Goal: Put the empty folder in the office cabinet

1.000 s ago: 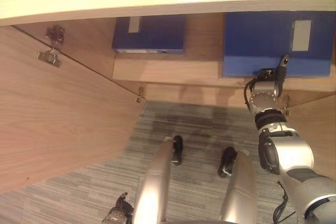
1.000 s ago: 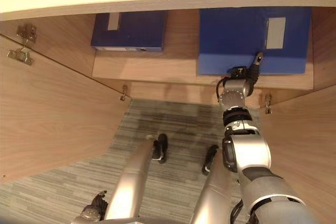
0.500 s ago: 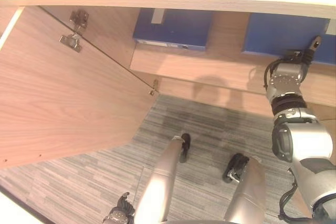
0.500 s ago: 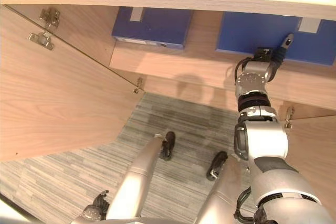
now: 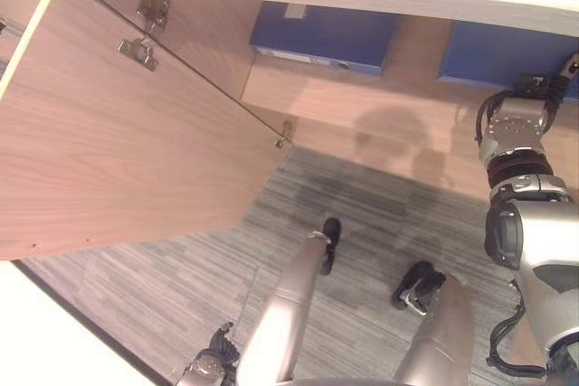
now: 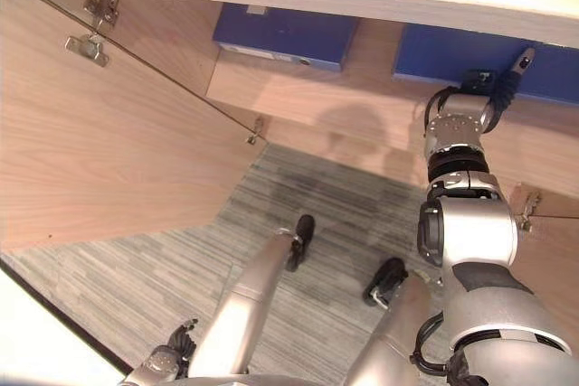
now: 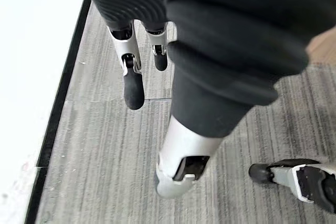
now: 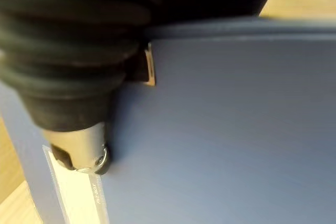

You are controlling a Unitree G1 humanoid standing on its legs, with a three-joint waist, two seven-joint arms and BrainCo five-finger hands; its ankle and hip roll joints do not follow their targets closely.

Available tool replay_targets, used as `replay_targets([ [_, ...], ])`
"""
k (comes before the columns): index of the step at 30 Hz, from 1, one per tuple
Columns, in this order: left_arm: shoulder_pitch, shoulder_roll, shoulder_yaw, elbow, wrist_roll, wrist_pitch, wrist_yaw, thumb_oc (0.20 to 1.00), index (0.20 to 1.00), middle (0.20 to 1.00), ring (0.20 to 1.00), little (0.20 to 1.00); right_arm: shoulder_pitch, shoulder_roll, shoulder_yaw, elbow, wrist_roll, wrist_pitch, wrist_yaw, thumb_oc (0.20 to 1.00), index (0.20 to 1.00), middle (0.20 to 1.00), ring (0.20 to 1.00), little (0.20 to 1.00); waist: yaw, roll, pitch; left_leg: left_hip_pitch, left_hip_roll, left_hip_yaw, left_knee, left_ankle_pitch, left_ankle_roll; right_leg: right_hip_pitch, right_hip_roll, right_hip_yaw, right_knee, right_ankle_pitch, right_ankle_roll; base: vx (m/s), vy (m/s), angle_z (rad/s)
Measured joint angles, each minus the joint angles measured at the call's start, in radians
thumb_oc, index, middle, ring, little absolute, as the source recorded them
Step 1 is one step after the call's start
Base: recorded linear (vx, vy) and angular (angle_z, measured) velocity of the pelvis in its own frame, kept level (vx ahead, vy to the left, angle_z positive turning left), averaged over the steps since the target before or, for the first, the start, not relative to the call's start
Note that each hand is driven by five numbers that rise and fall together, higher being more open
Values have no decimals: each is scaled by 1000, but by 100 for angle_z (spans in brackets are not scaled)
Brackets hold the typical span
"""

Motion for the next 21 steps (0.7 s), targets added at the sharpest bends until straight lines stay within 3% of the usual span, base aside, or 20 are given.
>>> replay_targets([
  [7, -1, 5, 0, -25, 0, 4, 0, 1000, 1000, 1000, 1000, 1000, -38, -22, -1, 9, 0, -7, -3, 200, 200, 200, 200, 200, -3, 10, 23, 0, -5, -5, -6, 5, 4, 3, -4, -6, 0, -1, -1, -5, -4, 4],
  [8, -1, 6, 0, -30, -1, 4, 0, 1000, 1000, 1000, 1000, 1000, -38, -22, -1, 9, 0, -7, -2, 285, 285, 285, 285, 285, -3, 10, 23, 0, -4, -5, -6, 5, 4, 3, -4, -6, 0, -1, -1, 0, 0, 0],
  [9, -1, 7, 0, -35, -1, 4, -1, 1000, 1000, 1000, 1000, 1000, -38, -22, -1, 9, 0, -7, -2, 1000, 1000, 1000, 1000, 1000, -3, 10, 23, 0, -5, -5, -6, 5, 4, 3, -4, -6, 0, -1, -1, 0, 0, 0],
  [18, -6, 34, 0, -99, -1, 4, -18, 1000, 1000, 1000, 1000, 1000, -38, -13, -2, -4, 58, -20, 82, 1000, 1000, 1000, 1000, 1000, -10, 8, 44, 6, -4, -5, -7, 6, 5, 11, -4, -7, -5, 0, -1, 0, 0, 0],
  [21, -14, 34, 0, -97, -1, 5, -26, 1000, 1000, 1000, 1000, 1000, -36, -12, 16, 10, 56, 7, 82, 1000, 1000, 1000, 1000, 1000, -16, 7, 51, 28, -3, -4, -18, 7, 8, 33, 0, -8, -20, 5, 2, -11, -3, -2],
])
